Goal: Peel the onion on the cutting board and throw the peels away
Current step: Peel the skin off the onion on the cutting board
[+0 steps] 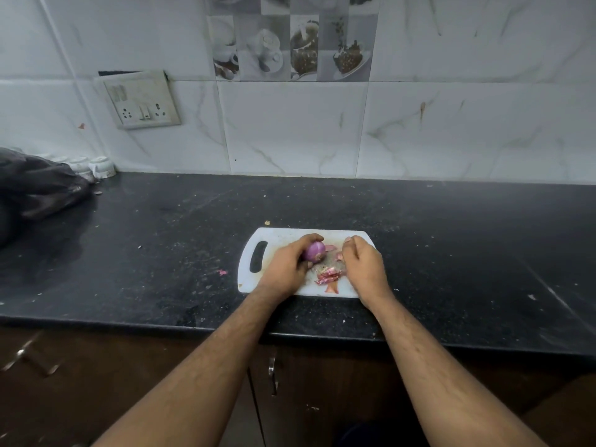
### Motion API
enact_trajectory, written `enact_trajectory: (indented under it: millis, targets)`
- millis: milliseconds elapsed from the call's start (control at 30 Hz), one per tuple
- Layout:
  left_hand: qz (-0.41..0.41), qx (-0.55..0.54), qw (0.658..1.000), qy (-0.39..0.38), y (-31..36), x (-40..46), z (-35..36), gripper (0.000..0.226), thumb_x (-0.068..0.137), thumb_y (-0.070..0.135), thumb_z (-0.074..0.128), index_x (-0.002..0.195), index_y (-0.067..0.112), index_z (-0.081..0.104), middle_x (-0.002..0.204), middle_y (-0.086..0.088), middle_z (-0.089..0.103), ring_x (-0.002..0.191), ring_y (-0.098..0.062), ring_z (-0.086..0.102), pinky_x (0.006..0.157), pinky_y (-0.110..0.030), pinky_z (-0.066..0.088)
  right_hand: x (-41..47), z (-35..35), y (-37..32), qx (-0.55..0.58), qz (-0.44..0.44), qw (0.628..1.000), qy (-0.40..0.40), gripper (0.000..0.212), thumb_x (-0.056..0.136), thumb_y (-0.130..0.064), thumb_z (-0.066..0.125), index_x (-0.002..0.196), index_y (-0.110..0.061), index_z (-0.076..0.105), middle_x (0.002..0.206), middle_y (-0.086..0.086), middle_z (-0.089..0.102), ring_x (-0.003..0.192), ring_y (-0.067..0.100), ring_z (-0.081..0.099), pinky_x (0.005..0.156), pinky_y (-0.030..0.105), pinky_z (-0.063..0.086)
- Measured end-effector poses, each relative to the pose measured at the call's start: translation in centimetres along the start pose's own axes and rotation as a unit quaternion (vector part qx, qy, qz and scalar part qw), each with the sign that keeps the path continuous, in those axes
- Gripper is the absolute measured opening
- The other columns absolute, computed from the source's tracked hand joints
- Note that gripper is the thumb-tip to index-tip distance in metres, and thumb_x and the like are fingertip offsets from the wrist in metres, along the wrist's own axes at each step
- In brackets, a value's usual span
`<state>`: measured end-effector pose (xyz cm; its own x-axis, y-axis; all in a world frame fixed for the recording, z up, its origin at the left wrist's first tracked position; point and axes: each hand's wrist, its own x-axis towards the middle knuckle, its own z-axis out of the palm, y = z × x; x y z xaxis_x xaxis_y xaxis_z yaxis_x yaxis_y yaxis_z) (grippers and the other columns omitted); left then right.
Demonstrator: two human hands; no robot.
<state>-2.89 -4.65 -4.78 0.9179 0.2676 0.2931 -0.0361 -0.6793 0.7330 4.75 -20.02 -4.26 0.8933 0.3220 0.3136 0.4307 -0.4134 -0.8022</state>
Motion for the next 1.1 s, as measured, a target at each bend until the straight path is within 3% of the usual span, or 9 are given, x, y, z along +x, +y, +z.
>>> enact_trajectory:
  millis: [200, 300, 400, 467, 567, 667, 800, 933, 1100]
  targets:
    - [0.029, -0.043, 0.999, -0.002, 0.1, -0.2, -0.1, 0.057, 0.079, -0.005, 0.060, 0.129, 0.021, 0.062, 0.119, 0.006, 0.069, 0.112, -0.008, 0.065, 0.103, -0.027, 0.052, -0.4, 1.4, -0.1, -0.085, -0.068, 0.993, -0.040, 0.012, 0.103, -0.015, 0.050, 0.098, -0.021, 0.059, 0.093, -0.015, 0.053, 0.091, 0.023, 0.062, 0.077, 0.044, 0.056]
    - [0.037, -0.048, 0.998, 0.007, 0.1, -0.1, -0.1, 0.040, 0.087, 0.013, 0.066, 0.125, 0.024, 0.064, 0.121, 0.007, 0.065, 0.112, -0.006, 0.062, 0.099, -0.023, 0.050, -0.2, 0.9, 0.2, -0.070, -0.077, 0.995, -0.005, 0.019, 0.099, -0.008, 0.053, 0.109, -0.019, 0.065, 0.105, -0.011, 0.063, 0.100, 0.013, 0.060, 0.090, 0.032, 0.052]
    - [0.039, -0.054, 0.998, 0.007, -0.2, 0.0, 0.1, 0.032, 0.097, 0.023, 0.065, 0.129, 0.026, 0.065, 0.124, 0.007, 0.067, 0.115, -0.006, 0.062, 0.102, -0.024, 0.048, -0.4, 0.5, -0.1, -0.038, -0.074, 0.996, -0.014, 0.015, 0.104, -0.024, 0.052, 0.097, -0.019, 0.064, 0.099, -0.004, 0.066, 0.072, -0.001, 0.065, 0.063, 0.011, 0.049]
    - [0.015, -0.068, 0.998, 0.004, -0.4, 0.2, 0.2, 0.035, 0.101, 0.019, 0.059, 0.135, 0.024, 0.063, 0.131, 0.005, 0.068, 0.120, -0.008, 0.062, 0.107, -0.027, 0.047, -0.6, 0.6, -0.3, -0.023, -0.058, 0.998, -0.033, 0.028, 0.103, -0.043, 0.052, 0.089, -0.020, 0.059, 0.089, -0.003, 0.065, 0.048, 0.006, 0.066, 0.047, 0.014, 0.045]
    - [-0.008, -0.080, 0.997, 0.005, -0.4, 0.3, 0.3, 0.037, 0.104, 0.014, 0.053, 0.139, 0.022, 0.061, 0.137, 0.001, 0.066, 0.126, -0.010, 0.059, 0.112, -0.028, 0.044, -0.5, 1.0, -0.1, -0.086, -0.057, 0.994, -0.028, 0.040, 0.099, -0.056, 0.052, 0.084, -0.021, 0.060, 0.081, -0.007, 0.063, 0.065, 0.008, 0.063, 0.060, 0.024, 0.046]
    - [0.004, -0.069, 0.998, 0.008, -0.4, 0.1, 0.4, 0.036, 0.104, 0.018, 0.055, 0.140, 0.019, 0.061, 0.137, 0.000, 0.065, 0.126, -0.009, 0.059, 0.109, -0.016, 0.041, -0.2, 1.6, 0.2, -0.169, -0.101, 0.980, -0.032, 0.035, 0.103, -0.047, 0.048, 0.084, -0.019, 0.059, 0.081, -0.007, 0.060, 0.082, 0.015, 0.055, 0.072, 0.033, 0.045]
    - [0.015, -0.056, 0.998, 0.013, -0.3, 0.2, 0.5, 0.036, 0.104, 0.023, 0.056, 0.139, 0.015, 0.062, 0.135, -0.001, 0.065, 0.121, -0.007, 0.058, 0.096, 0.003, 0.035, -0.2, 1.5, 0.5, -0.162, -0.116, 0.978, -0.067, 0.024, 0.104, -0.028, 0.048, 0.083, -0.018, 0.052, 0.082, -0.006, 0.058, 0.085, 0.017, 0.050, 0.071, 0.033, 0.036]
    - [0.011, -0.028, 0.999, 0.013, 0.1, 0.2, 0.6, 0.036, 0.104, 0.011, 0.054, 0.139, 0.013, 0.061, 0.134, -0.006, 0.066, 0.118, -0.008, 0.057, 0.093, 0.007, 0.033, -0.3, 1.1, 0.1, -0.154, -0.111, 0.977, -0.093, 0.022, 0.103, -0.023, 0.050, 0.082, -0.017, 0.049, 0.081, -0.006, 0.054, 0.083, 0.017, 0.048, 0.069, 0.032, 0.035]
    - [-0.005, -0.011, 1.000, 0.028, 0.4, 0.2, 0.4, 0.039, 0.101, 0.000, 0.049, 0.136, 0.013, 0.062, 0.122, -0.008, 0.072, 0.099, -0.009, 0.063, 0.082, 0.006, 0.038, -1.3, 0.7, -0.6, -0.098, -0.119, 0.982, -0.113, 0.021, 0.096, -0.018, 0.053, 0.076, -0.011, 0.055, 0.074, -0.004, 0.056, 0.074, 0.018, 0.056, 0.062, 0.035, 0.051]
